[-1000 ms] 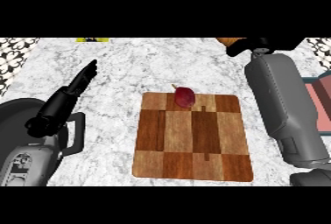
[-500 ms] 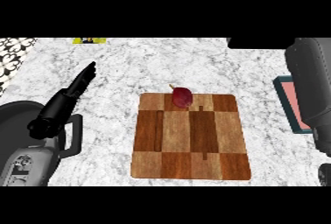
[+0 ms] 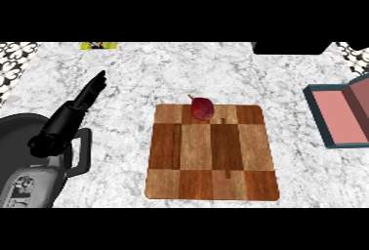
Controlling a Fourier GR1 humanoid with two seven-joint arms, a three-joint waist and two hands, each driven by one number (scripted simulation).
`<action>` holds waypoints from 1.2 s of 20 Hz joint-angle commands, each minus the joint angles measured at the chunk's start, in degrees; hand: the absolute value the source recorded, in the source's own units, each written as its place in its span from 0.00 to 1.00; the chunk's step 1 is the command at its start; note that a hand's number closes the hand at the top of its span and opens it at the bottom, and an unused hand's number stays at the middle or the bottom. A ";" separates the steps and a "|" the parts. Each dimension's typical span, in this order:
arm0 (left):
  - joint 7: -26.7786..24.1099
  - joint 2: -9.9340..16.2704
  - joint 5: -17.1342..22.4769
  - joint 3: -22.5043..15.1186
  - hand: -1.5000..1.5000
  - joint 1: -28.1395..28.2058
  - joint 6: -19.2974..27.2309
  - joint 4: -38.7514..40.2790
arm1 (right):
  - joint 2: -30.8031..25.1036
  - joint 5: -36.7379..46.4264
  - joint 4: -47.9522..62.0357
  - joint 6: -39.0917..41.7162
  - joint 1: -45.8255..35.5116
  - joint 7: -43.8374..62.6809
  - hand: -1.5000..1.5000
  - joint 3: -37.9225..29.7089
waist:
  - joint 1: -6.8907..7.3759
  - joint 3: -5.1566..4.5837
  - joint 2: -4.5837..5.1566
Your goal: Pick the croissant from the cutting board and place it in the cardboard box
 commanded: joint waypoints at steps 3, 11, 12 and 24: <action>0.14 0.66 0.89 0.37 0.50 1.09 -1.46 -1.06 | -4.76 -6.22 6.31 11.93 2.45 -3.40 1.00 -4.72 | -0.21 0.01 -0.09; 0.64 1.71 1.75 2.21 0.50 -0.39 -2.40 -0.34 | -10.76 -9.20 12.88 22.41 5.51 -8.58 1.00 -5.87 | -0.02 0.01 0.05; -0.29 0.83 0.89 1.71 0.50 -0.91 -1.50 1.14 | -10.08 -9.92 13.44 21.54 7.75 -9.81 1.00 -6.33 | -0.26 0.02 0.08; 0.14 -0.06 0.21 1.16 0.50 0.64 -0.94 -0.82 | -8.27 -28.21 4.67 9.70 6.10 -31.47 0.00 -20.71 | -0.63 0.36 -0.42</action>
